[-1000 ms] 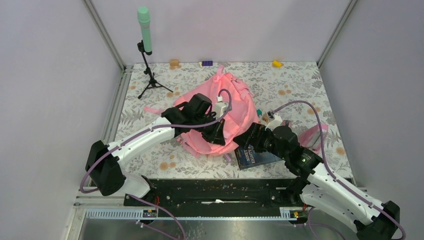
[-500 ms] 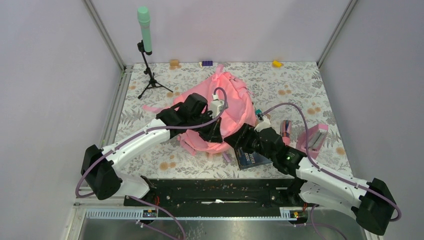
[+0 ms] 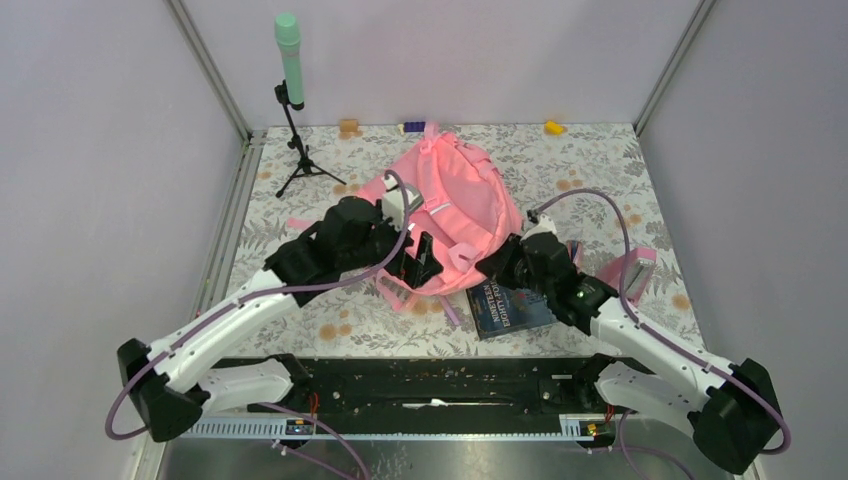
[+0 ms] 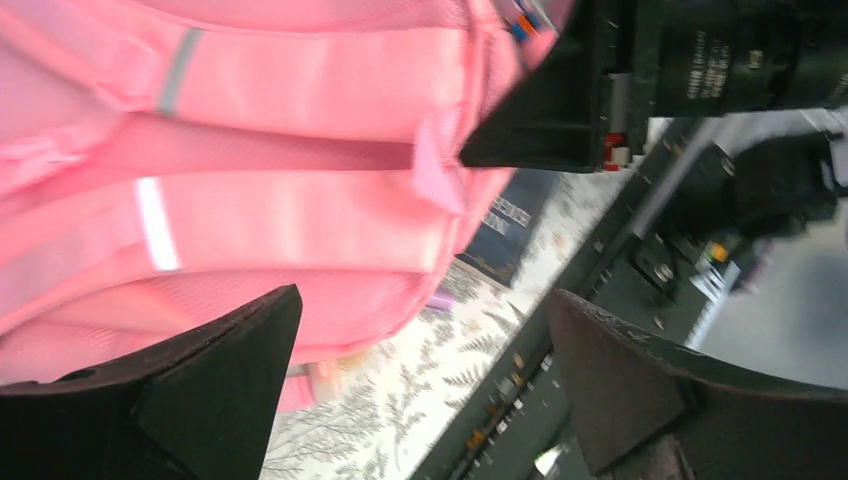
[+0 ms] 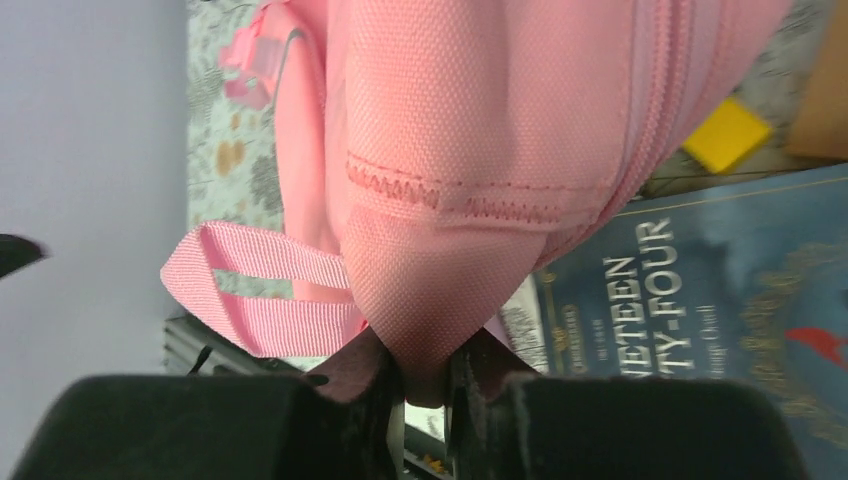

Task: Pack the student bag
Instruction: Adjust the student bag at the center of the board.

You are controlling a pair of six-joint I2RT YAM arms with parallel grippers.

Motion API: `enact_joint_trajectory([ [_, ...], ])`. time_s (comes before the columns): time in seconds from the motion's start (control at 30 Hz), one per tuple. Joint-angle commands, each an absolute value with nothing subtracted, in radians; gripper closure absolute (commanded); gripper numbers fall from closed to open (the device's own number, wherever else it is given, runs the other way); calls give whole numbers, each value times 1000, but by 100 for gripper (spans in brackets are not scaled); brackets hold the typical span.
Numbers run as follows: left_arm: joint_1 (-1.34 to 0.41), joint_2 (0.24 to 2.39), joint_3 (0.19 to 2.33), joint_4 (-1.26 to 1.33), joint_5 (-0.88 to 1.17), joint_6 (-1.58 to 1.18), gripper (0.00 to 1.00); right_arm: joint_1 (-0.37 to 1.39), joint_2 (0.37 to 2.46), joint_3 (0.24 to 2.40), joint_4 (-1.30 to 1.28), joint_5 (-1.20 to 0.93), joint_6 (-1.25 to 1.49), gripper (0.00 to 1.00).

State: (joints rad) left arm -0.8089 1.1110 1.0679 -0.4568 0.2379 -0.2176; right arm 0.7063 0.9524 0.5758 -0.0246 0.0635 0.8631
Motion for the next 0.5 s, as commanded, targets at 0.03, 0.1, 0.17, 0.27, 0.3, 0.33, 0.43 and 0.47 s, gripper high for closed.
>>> enact_joint_trajectory([
  [0.03,-815,1013,1030,-379,-115,-229,1,571,988,760,-144,78,661,100],
  [0.1,-815,975,995,-372,-155,-261,1,528,1017,799,-185,38,624,100],
  [0.17,-815,926,914,-339,-219,-307,1,482,1051,832,-215,-10,605,100],
  [0.27,-813,869,753,-321,-420,-462,1,426,1094,859,-220,-86,601,100],
  [0.3,-813,853,708,-320,-442,-498,1,414,1104,865,-220,-96,598,100],
  [0.33,-813,837,664,-313,-446,-533,1,407,1111,869,-222,-104,595,100],
  [0.43,-812,779,520,-218,-373,-598,1,392,1120,872,-220,-121,596,100],
  [0.47,-813,758,476,-165,-343,-615,1,390,1122,871,-220,-127,599,100],
])
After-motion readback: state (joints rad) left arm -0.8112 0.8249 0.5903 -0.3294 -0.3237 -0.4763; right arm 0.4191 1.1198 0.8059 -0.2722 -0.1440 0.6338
